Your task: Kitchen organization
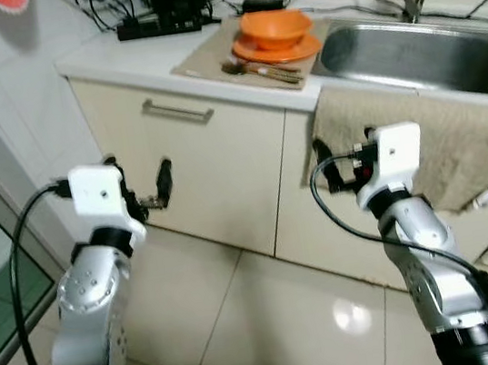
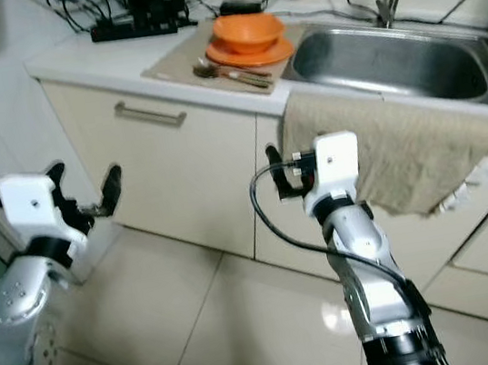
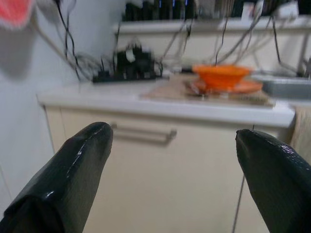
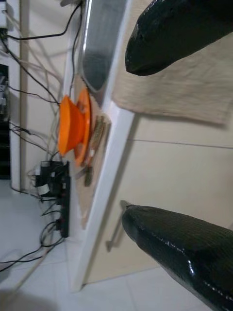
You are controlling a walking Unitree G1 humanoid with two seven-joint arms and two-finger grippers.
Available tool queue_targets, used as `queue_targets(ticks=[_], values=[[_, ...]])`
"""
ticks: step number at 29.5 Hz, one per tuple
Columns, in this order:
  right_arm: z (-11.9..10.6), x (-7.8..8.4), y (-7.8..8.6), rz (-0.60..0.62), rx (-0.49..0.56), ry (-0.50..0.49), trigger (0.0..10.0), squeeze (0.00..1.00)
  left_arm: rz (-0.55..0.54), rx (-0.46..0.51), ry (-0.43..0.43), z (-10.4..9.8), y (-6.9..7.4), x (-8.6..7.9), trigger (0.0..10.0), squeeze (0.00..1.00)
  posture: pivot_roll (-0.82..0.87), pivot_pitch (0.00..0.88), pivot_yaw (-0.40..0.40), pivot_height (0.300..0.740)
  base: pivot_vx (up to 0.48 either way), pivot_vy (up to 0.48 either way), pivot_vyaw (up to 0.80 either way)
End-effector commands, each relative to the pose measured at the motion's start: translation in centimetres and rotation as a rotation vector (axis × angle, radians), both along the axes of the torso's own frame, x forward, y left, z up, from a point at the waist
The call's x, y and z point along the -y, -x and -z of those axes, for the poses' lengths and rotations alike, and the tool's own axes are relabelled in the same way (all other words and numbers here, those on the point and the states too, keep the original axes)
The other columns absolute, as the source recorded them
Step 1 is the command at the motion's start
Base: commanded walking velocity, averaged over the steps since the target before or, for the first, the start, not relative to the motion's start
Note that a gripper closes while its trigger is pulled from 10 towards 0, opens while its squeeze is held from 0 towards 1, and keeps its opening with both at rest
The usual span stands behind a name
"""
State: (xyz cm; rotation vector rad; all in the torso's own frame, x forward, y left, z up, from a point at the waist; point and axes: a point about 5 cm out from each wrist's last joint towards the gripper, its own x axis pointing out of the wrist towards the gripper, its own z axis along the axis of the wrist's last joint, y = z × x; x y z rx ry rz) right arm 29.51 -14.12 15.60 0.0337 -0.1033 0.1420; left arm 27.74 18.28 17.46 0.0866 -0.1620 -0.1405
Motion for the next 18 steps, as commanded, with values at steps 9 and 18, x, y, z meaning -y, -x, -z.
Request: queue_targets(ticks=[9,18], values=[[-2.8,0.0,-1.1,-0.004,0.053,-0.021,10.0,0.00,0.030,-0.033,-0.011,-0.5,0.0,0.4,10.0,0.00,-0.05,0.000,-0.055,0.740,0.353,0.000,-0.64],[-2.6,-0.6,-1.3,-0.040,0.035,-0.012,10.0,0.00,0.020,-0.039,-0.030,-0.8,0.0,0.1,10.0,0.00,-0.04,0.000,-0.057,0.740,0.365,0.000,-0.05]])
